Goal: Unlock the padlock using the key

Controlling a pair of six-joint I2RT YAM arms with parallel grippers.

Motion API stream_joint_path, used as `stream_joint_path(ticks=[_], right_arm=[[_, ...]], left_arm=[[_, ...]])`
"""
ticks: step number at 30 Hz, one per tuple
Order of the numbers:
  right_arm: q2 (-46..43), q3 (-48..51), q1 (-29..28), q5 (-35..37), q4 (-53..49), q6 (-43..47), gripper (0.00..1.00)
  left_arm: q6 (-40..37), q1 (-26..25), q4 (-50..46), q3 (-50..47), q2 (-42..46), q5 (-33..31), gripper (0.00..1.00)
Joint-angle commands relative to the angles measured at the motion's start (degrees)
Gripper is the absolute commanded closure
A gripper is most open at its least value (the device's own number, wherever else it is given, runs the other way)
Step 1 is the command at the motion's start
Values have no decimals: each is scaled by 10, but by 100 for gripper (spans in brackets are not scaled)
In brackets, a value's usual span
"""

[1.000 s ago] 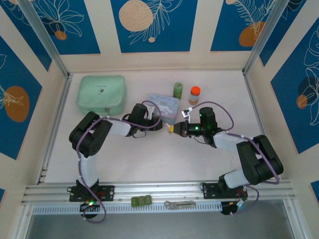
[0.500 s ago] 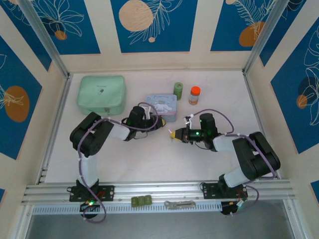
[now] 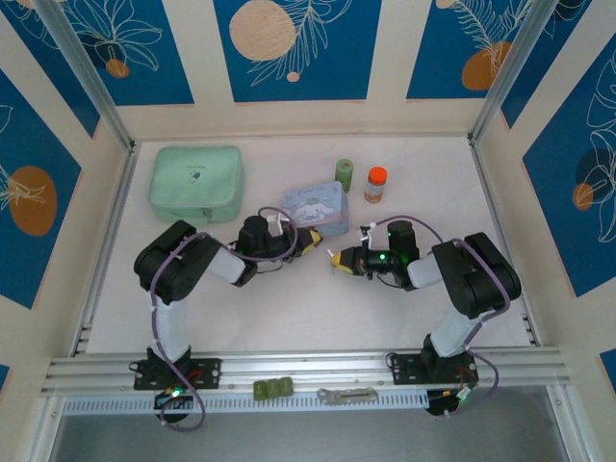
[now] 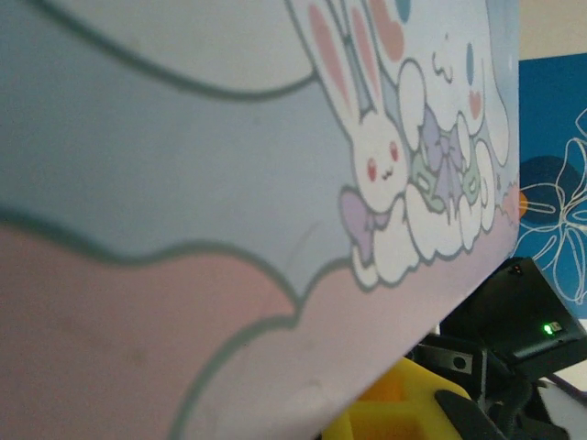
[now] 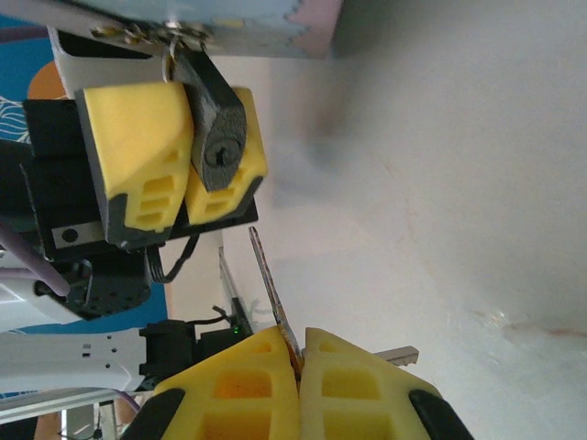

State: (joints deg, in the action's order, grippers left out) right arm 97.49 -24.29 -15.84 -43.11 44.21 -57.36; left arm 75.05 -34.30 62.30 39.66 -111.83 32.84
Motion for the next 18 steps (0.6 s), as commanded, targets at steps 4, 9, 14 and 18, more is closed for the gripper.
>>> stream_joint_path(ticks=[4,9,14,18], right_arm=[[45,-13,1,-46,117,-50,100],[71,-20,-10,-55,166,-75,100],[75,-19,-15,-58,198,-90,100],[72,-16,-14,-61,209,-96,100]], left_arm=[[46,-2,90,-6,13,23,100],[59,-4,116,-4,3,24,100],[55,-5,120,-5,0,24,100],[60,-5,134,-6,-6,24,100]])
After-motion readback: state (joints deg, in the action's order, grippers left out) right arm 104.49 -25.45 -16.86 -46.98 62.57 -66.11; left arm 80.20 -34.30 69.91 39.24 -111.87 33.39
